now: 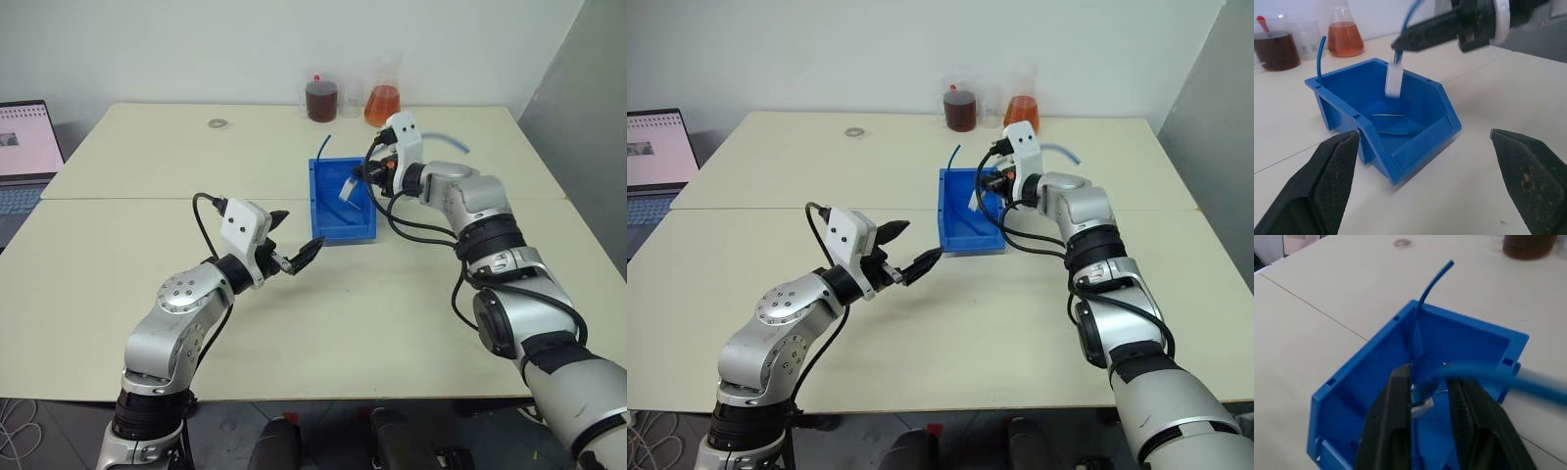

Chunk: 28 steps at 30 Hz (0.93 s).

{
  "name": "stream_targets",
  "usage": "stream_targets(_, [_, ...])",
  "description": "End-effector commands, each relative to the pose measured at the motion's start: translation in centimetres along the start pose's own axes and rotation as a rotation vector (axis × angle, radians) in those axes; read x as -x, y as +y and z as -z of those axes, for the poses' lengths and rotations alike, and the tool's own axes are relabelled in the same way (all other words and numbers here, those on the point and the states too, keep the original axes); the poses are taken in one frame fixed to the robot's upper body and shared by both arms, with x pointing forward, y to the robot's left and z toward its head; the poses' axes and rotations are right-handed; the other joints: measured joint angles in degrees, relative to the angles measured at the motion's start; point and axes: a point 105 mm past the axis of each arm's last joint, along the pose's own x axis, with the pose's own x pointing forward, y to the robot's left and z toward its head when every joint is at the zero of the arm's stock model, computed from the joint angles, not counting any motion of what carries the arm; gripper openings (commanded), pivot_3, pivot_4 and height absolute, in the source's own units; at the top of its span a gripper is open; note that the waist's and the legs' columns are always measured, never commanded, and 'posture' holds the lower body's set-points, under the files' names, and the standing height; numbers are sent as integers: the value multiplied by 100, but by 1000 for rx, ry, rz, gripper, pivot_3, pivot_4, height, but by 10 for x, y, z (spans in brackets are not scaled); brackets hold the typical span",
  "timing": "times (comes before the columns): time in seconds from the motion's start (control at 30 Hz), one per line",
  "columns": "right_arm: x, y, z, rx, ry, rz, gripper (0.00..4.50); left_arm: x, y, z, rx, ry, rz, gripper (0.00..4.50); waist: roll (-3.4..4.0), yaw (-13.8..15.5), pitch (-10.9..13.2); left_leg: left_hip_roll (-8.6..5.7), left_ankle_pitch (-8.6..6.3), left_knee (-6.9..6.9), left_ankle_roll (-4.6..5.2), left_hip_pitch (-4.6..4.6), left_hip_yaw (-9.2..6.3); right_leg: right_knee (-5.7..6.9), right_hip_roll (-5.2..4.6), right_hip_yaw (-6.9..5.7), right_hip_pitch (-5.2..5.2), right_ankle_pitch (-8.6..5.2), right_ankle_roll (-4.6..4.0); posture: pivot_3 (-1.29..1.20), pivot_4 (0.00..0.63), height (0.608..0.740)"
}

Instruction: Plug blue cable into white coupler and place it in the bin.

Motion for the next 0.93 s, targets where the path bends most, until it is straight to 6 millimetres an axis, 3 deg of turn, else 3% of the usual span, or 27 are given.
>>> stream_targets(0.03, [2, -1, -37, 67, -100, 18, 2085, 5, 4, -8, -40, -21, -33, 4500, 1, -1, 0, -1, 0, 0, 0, 0, 0, 1, -1, 0, -1, 0, 0, 0, 150, 740])
stream_targets(0.33, [12, -13, -42, 82, -99, 51, 4408, 4, 18, -12, -48, -26, -93, 4500, 1, 0, 1, -2, 0, 1, 0, 0, -4, 2, 0, -3, 0, 0, 0, 0, 150, 740])
stream_targets(0.47, [35, -21, -44, 78, -105, 53, 4493, 6, 28, -11, -22, -14, -156, 4500, 1, 22, 1, -3, 0, 1, -1, -2, -5, 1, -2, -3, 0, 0, 0, 0, 150, 740])
stream_targets(0.57, [64, -15, -38, 112, -145, 61, 4493, 12, 30, -7, -43, 17, -175, 4500, 1, 80, 0, -2, 0, 0, -1, -7, -13, -3, -4, -9, 2, 0, 0, 0, 150, 740])
stream_targets(0.7, [116, 3, 5, 234, -183, 153, 4493, 30, 42, 7, -15, 52, -287, 4500, -1, 134, -8, 0, -1, -2, -2, -12, -16, -11, -4, -10, 0, -1, 0, 0, 150, 740])
stream_targets(0.77, [140, 3, 41, 253, -145, 270, 4493, 43, 49, 19, 34, 67, -356, 4500, 2, 143, -7, 6, -7, -15, -11, -7, -23, -22, -5, -12, 8, -4, -2, 0, 150, 740])
stream_targets(0.83, [158, 5, 71, 234, -110, 368, 4493, 53, 51, 34, 91, 89, -401, 4500, 2, 144, -7, 3, -6, -19, -13, -11, -19, -27, -6, -10, 2, -4, -2, 0, 150, 740])
stream_targets(0.93, [168, 12, 98, 174, -90, 463, 4493, 59, 46, 50, 138, 114, -424, 4500, 0, 132, -9, 1, -5, -14, -15, 4, -9, -25, -6, -2, 15, -5, 1, 0, 150, 740])
